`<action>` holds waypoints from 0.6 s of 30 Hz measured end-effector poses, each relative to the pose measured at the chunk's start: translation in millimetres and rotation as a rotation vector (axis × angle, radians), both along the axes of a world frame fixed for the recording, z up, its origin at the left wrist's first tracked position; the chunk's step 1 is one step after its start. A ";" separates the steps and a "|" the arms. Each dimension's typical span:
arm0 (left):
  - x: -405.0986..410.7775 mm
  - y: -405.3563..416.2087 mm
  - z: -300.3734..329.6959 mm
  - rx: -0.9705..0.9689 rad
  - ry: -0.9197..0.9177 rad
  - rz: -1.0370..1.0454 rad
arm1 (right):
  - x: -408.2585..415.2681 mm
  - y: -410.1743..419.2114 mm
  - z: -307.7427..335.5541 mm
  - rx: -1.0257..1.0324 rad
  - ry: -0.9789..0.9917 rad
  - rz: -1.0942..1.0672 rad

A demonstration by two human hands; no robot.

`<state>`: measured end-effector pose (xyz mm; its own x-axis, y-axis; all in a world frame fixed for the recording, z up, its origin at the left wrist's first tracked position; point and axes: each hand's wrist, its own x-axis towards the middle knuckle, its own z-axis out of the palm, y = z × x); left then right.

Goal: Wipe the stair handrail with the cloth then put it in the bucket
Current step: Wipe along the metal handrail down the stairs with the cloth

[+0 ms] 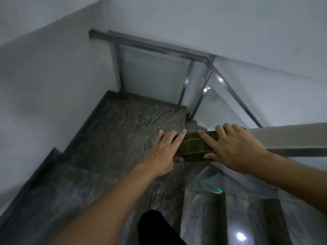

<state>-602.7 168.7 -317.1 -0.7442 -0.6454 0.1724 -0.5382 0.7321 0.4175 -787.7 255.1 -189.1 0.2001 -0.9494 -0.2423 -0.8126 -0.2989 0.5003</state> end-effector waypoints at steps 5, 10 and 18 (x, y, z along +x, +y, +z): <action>4.5 -9.3 -8.5 0.016 0.007 -0.046 | 2.4 -2.1 1.3 -0.061 -0.017 -0.064; 11.8 -24.9 -17.5 0.031 0.153 -0.207 | 6.4 9.4 -6.2 -0.106 0.012 -0.173; 13.0 -58.2 -43.4 -0.005 0.325 -0.596 | 39.4 14.9 -34.2 -0.203 0.037 -0.454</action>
<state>-589.7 110.5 -360.5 -0.8826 -0.1392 0.4489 0.1104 0.8670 0.4860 -748.3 270.0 -223.3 -0.2499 -0.9673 -0.0426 -0.8186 0.1875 0.5429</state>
